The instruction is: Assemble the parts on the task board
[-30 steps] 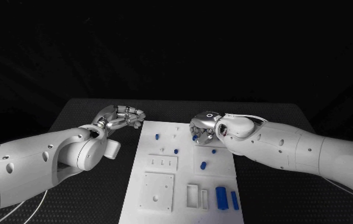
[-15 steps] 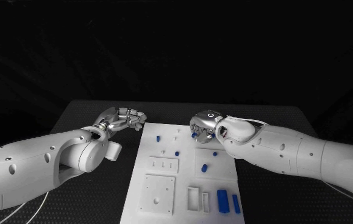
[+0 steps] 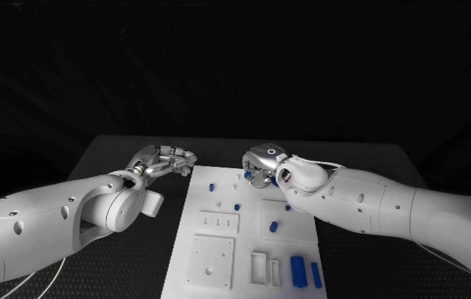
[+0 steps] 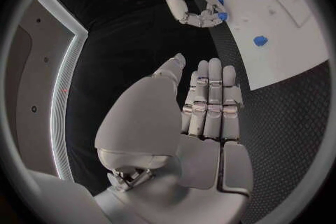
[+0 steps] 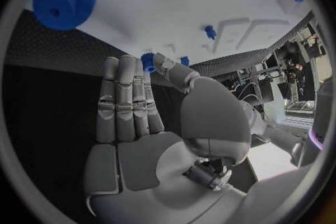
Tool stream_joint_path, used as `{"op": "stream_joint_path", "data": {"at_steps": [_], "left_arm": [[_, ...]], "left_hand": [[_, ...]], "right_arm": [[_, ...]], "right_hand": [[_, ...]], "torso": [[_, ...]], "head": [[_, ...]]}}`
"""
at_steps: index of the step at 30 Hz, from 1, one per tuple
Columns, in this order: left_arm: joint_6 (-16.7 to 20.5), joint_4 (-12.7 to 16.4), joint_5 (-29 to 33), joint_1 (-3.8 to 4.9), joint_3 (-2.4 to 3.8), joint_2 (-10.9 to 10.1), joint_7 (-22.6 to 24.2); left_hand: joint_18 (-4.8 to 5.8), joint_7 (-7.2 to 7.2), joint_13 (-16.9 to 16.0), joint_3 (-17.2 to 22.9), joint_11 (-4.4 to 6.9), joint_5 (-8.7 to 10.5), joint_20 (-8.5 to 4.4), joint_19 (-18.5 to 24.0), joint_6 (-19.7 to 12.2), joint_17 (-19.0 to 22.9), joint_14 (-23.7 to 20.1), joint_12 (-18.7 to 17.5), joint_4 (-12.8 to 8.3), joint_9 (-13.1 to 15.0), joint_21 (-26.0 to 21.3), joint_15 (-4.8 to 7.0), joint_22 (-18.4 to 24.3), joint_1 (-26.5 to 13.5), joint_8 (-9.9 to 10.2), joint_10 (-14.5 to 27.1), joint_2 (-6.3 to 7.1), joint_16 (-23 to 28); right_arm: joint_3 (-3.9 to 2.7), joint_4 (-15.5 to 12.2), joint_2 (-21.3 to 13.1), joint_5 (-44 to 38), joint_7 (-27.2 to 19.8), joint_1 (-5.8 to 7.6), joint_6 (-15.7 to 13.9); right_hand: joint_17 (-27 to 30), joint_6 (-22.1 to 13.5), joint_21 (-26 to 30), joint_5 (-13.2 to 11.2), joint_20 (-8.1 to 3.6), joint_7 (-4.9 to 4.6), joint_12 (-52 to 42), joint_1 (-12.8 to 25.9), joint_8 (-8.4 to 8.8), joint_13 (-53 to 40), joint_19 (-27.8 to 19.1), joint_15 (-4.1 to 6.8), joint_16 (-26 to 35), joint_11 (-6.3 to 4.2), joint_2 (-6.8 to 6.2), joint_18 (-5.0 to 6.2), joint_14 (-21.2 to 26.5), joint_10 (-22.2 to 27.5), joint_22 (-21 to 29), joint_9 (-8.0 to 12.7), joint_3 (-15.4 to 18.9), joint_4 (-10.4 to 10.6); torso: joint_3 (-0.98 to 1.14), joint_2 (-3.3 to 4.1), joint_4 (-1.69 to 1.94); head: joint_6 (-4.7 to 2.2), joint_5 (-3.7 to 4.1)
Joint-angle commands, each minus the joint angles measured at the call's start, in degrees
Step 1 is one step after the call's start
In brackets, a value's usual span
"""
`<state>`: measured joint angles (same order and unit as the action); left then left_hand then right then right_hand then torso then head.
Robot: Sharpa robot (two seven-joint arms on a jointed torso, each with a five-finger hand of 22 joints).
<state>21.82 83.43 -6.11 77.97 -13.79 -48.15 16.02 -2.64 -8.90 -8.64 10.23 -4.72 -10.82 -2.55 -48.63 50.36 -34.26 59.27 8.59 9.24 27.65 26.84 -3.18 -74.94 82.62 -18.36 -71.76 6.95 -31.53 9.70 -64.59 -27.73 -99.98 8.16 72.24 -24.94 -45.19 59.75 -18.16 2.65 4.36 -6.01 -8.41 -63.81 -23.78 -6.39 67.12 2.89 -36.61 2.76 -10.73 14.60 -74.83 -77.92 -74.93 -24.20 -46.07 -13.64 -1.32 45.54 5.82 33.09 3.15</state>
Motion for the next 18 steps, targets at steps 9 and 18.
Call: {"op": "stream_joint_path", "data": {"at_steps": [9,18], "left_arm": [[-1.0,0.2,-0.1,0.08,0.09,0.3,0.2],[-1.0,-0.1,-0.1,0.08,0.09,0.5,0.2]], "left_hand": [[-0.92,0.12,-0.1,0.2,-0.06,0.19,-0.33,0.2,0.4,-0.1,0.1,-0.2,0.4,-0.1,0.3,0.34,-1.1,-0.4,0.2,-0.5,0.09,-0.2],[-0.93,0.10,-0.1,0.2,-0.06,0.16,-0.34,0.2,0.4,-0.1,0.1,-0.3,0.4,-0.1,0.4,0.34,-1.1,-0.3,0.3,-0.6,0.11,-0.2]], "right_arm": [[-0.03,2.3,2.9,-3.2,1.8,0.00,-1.5],[-0.03,2.6,3.2,-3.3,1.8,-0.02,-1.0]], "right_hand": [[-0.1,1.4,-1.0,0.1,-0.09,0.89,0.5,-0.6,-0.09,-0.1,-0.6,0.30,-0.5,0.05,-0.46,0.40,0.3,-0.7,-1.6,-2.2,-0.8,0.3],[-0.1,1.4,-1.5,0.1,-0.10,0.89,0.6,-0.7,-0.03,-0.1,-0.8,0.31,-0.5,0.04,-0.63,0.40,0.3,-0.7,-1.5,-2.3,-1.1,0.5]], "torso": [[-0.01,0.20,0.13],[-0.20,0.75,0.37]], "head": [[-0.06,-0.13],[0.11,-0.11]]}}
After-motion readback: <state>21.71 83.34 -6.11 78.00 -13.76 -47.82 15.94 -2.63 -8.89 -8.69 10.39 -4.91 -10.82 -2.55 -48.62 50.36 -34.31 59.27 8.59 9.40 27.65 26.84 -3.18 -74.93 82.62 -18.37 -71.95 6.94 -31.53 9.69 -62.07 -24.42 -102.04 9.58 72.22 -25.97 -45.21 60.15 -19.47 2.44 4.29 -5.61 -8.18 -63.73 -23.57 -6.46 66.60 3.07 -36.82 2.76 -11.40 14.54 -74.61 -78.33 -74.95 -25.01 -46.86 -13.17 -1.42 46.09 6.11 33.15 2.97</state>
